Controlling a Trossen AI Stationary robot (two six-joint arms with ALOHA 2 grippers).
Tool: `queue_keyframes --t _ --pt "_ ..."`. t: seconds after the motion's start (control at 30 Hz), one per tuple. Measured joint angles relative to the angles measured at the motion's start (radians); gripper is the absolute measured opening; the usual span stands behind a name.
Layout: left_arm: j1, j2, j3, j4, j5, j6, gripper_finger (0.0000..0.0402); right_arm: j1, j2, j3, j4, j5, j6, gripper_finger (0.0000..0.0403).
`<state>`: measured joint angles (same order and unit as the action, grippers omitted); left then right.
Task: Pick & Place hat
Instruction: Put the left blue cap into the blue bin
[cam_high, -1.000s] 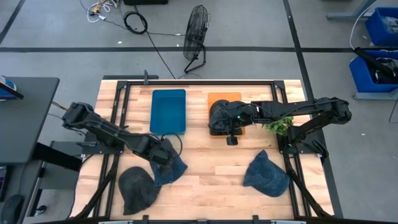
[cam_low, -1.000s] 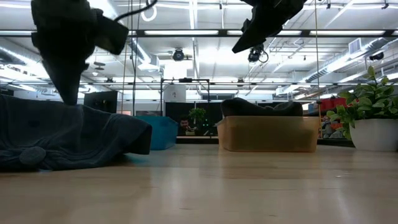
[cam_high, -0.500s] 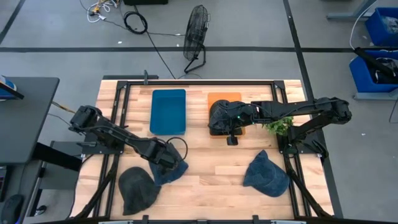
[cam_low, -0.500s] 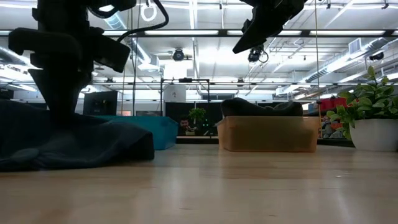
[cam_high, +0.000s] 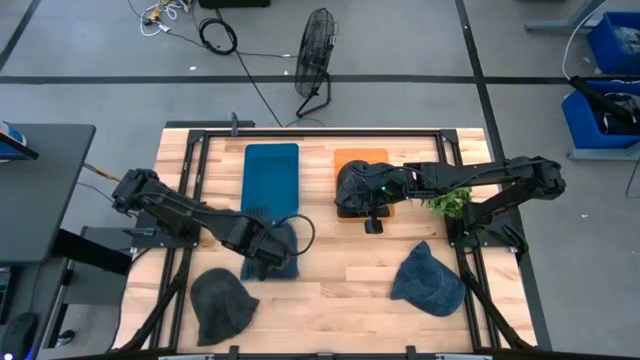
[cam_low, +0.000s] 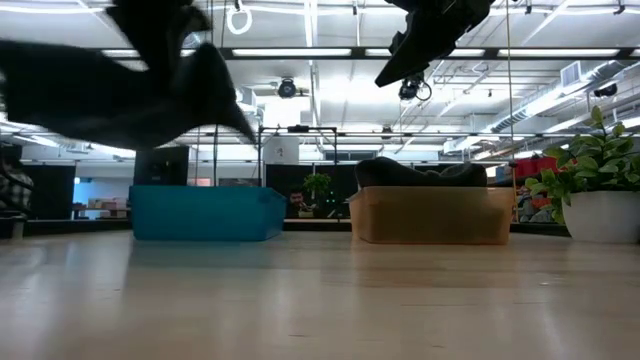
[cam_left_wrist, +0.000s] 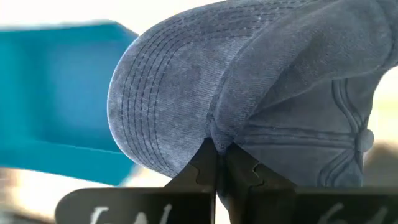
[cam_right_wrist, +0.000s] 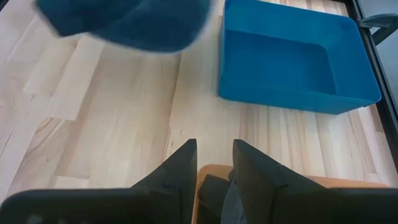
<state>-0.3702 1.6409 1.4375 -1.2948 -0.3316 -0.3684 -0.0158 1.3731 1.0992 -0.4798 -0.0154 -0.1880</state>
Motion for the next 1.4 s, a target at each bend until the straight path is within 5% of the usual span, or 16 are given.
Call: queue_keyframes --t 0.13,0.37,0.53,0.8,1.4 --pt "0.06 -0.001 0.067 -0.087 -0.181 0.207 0.0007 0.0 0.0 0.0 -0.002 0.0 0.0 0.011" --pt "0.301 -0.001 0.066 -0.071 -0.2 0.37 0.0008 0.0 0.0 0.0 -0.002 0.0 0.0 0.011" --pt "0.482 0.0 0.061 -0.043 -0.31 0.383 0.0007 0.0 0.0 0.0 -0.001 0.0 0.0 0.011" --pt "0.656 0.001 0.061 0.05 -0.203 0.53 0.0006 0.0 0.0 0.0 -0.014 0.0 0.0 0.011" --pt "0.703 0.148 0.06 0.066 -0.106 0.507 0.0005 0.0 0.0 -0.001 -0.054 0.0 0.049 0.011"
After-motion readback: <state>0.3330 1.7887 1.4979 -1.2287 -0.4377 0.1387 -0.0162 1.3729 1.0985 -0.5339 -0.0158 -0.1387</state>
